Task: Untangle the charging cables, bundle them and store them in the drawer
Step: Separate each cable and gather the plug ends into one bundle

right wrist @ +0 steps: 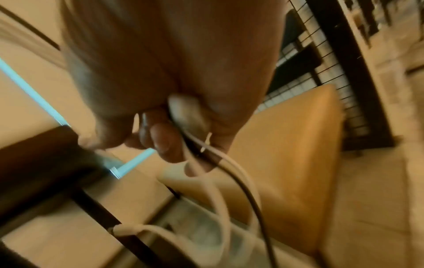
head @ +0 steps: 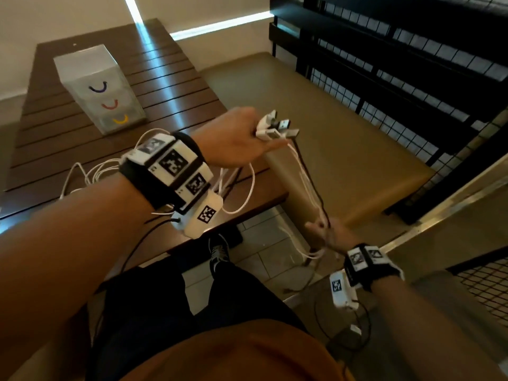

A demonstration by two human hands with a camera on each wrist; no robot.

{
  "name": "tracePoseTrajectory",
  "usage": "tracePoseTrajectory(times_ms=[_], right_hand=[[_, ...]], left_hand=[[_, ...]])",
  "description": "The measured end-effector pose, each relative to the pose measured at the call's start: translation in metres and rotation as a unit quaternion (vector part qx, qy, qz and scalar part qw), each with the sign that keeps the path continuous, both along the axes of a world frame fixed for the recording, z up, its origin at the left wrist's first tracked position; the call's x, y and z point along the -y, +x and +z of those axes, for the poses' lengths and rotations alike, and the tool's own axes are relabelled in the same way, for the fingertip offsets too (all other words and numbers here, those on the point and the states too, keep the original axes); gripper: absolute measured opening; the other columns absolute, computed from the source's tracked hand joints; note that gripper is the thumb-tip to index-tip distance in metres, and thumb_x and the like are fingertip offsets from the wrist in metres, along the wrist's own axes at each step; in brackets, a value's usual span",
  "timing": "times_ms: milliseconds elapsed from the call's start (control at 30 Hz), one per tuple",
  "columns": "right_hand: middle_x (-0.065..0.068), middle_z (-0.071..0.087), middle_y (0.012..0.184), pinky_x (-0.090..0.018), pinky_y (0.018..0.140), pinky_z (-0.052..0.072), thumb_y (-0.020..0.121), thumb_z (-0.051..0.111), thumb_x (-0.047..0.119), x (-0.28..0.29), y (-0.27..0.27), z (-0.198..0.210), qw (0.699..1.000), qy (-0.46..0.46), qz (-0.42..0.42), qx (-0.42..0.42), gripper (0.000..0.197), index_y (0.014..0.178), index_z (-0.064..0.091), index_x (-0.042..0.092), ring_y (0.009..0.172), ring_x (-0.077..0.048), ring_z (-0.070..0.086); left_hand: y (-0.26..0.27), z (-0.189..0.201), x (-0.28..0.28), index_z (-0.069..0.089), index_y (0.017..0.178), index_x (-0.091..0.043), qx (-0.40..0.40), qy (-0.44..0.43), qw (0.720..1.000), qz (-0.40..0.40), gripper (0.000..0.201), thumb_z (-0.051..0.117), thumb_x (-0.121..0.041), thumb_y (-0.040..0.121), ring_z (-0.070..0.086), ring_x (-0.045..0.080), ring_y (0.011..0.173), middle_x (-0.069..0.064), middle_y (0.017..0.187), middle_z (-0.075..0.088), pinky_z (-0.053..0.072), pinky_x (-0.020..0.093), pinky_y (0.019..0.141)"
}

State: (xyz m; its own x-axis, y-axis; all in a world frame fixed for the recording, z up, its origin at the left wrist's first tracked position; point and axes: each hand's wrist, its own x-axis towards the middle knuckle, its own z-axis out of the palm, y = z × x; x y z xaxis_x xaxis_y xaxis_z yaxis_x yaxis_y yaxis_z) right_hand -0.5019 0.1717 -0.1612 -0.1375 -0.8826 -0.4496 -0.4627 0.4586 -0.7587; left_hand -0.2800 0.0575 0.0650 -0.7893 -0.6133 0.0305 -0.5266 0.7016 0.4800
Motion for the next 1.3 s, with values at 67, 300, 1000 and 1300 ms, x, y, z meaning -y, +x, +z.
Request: tracePoseTrajectory(times_ms=[67,300,1000,1300], right_hand=[[-0.001,0.054,0.066,-0.033,0.067,0.045,0.093,0.057,0.040,-0.016,0.002,-0.041,0.996,0.066,0.017,-0.059,0.032,0.075,0.061,0.013,0.062,-0.014,0.050],[-0.014,0.063,0.117,-0.036,0.090,0.051,0.077,0.074,-0.001,-0.030,-0.014,-0.054,0.988,0.132,0.014,-0.081,0.042,0.115,0.062,0.012,0.109,-0.031,0.060],[0.002,0.068,0.082,-0.030,0.076,0.049,0.098,0.041,0.033,0.061,0.144,0.136,0.929,-0.335,0.150,0.038,0.035,0.087,0.069,0.015,0.080,-0.008,0.062],[0.001,0.068,0.072,-0.032,0.065,0.042,0.098,0.021,0.052,0.074,0.211,0.150,0.884,-0.382,0.238,-0.128,0.064,0.076,0.068,0.013,0.072,-0.013,0.062]], left_hand=[[0.000,0.006,-0.003,0.063,0.070,-0.015,0.051,-0.028,0.998,-0.022,0.040,0.051,-0.045,0.093,0.053,0.014,0.054,0.004,0.062,0.059,0.044,0.029,0.055],[-0.013,-0.030,-0.026,0.051,0.066,-0.029,0.231,-0.041,0.970,-0.057,0.033,0.055,-0.051,0.090,0.057,0.014,0.064,-0.006,0.068,0.058,0.050,0.033,0.063],[0.037,-0.102,-0.047,0.054,0.080,0.004,-0.266,0.317,0.888,0.199,0.024,0.037,0.018,0.091,0.056,-0.003,0.048,-0.003,0.057,0.055,0.041,0.009,0.049],[0.103,-0.110,-0.043,0.063,0.091,0.000,-0.375,0.162,0.873,0.266,0.012,0.053,-0.006,0.087,0.065,0.006,0.079,0.007,0.083,0.066,0.053,0.024,0.070]])
